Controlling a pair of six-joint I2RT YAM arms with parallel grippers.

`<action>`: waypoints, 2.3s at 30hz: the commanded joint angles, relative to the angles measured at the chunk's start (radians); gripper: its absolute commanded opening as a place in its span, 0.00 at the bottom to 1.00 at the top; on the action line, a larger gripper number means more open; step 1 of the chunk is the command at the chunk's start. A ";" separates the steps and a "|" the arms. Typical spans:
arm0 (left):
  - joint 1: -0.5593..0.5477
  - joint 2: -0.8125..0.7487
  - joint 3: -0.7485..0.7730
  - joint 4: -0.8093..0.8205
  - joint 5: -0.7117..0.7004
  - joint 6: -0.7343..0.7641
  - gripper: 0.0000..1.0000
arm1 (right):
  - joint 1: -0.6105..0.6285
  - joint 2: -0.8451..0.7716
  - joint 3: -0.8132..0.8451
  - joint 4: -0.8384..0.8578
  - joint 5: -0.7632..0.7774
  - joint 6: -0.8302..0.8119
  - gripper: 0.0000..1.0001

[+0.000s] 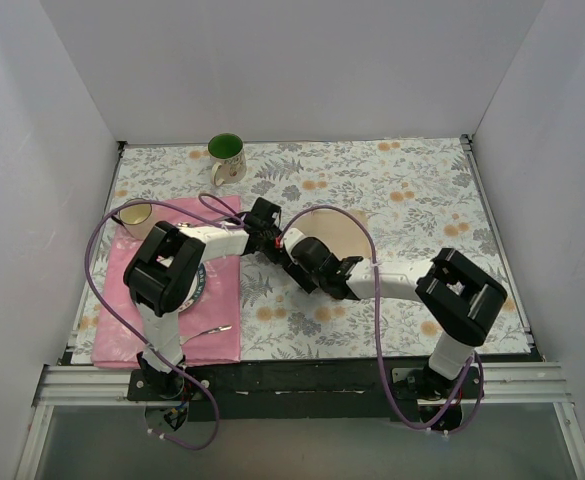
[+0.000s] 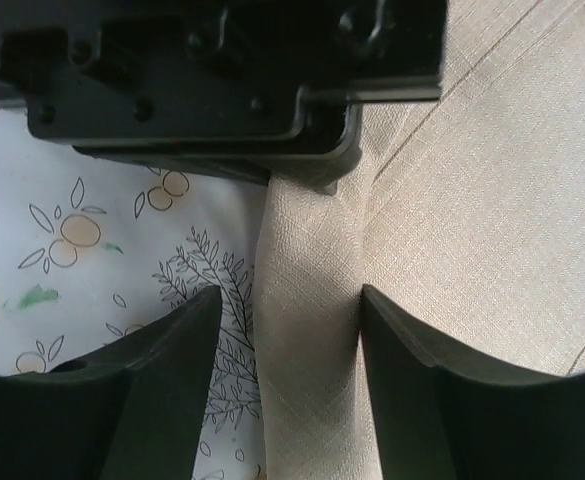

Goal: Fold the napkin, place the utensils inside, and roll it up
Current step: Roll the napkin with the utensil

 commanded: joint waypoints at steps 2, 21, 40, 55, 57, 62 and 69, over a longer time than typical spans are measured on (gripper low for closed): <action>0.021 -0.010 -0.027 -0.054 -0.017 0.010 0.00 | 0.002 0.044 -0.012 0.021 0.024 0.063 0.53; 0.058 -0.180 -0.029 -0.071 -0.080 0.331 0.55 | -0.154 0.034 -0.099 0.076 -0.486 0.229 0.01; 0.055 -0.203 0.066 -0.269 -0.057 0.167 0.71 | -0.489 0.308 -0.069 0.367 -1.290 0.595 0.01; -0.020 -0.035 0.143 -0.318 -0.141 0.011 0.53 | -0.524 0.322 -0.052 0.330 -1.246 0.583 0.01; -0.029 -0.009 0.164 -0.322 -0.154 -0.006 0.53 | -0.524 0.314 -0.049 0.311 -1.235 0.568 0.01; -0.051 0.048 0.207 -0.359 -0.218 -0.019 0.52 | -0.524 0.305 -0.047 0.285 -1.211 0.549 0.01; -0.071 0.168 0.313 -0.482 -0.396 0.065 0.42 | -0.522 0.282 -0.044 0.247 -1.166 0.519 0.01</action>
